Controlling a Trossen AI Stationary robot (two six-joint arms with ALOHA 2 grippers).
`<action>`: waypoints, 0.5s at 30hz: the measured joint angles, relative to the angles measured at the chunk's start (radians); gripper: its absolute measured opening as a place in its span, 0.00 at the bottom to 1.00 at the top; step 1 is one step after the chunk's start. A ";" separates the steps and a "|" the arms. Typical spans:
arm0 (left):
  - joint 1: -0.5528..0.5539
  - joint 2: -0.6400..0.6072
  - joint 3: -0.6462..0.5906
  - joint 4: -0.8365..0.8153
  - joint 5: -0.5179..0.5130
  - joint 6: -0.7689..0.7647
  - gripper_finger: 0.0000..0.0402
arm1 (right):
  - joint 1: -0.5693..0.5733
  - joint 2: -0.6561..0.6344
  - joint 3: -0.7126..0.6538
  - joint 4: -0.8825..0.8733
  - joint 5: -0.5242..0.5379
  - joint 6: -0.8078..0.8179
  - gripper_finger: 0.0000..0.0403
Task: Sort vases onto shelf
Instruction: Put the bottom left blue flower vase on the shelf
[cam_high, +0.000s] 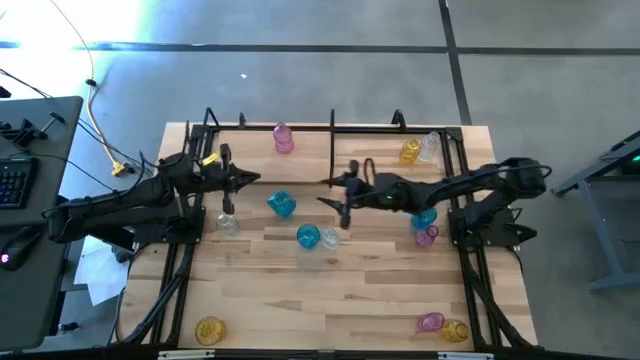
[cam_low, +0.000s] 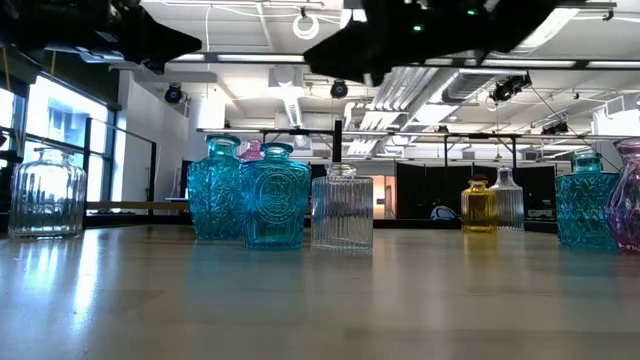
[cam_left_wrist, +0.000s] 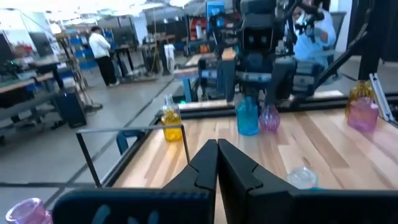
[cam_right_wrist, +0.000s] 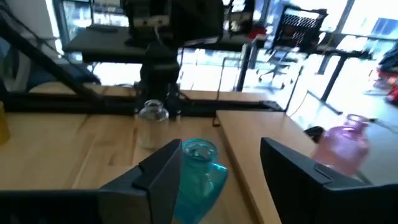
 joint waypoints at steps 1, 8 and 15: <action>0.000 -0.014 -0.003 0.002 0.000 -0.008 0.00 | -0.004 0.022 0.037 -0.037 -0.008 0.003 0.50; 0.000 -0.059 -0.013 -0.008 -0.001 -0.013 0.00 | -0.018 0.184 0.328 -0.324 -0.014 0.001 0.50; 0.000 -0.058 -0.013 -0.008 -0.012 0.007 0.00 | -0.021 0.347 0.600 -0.583 -0.051 -0.055 0.50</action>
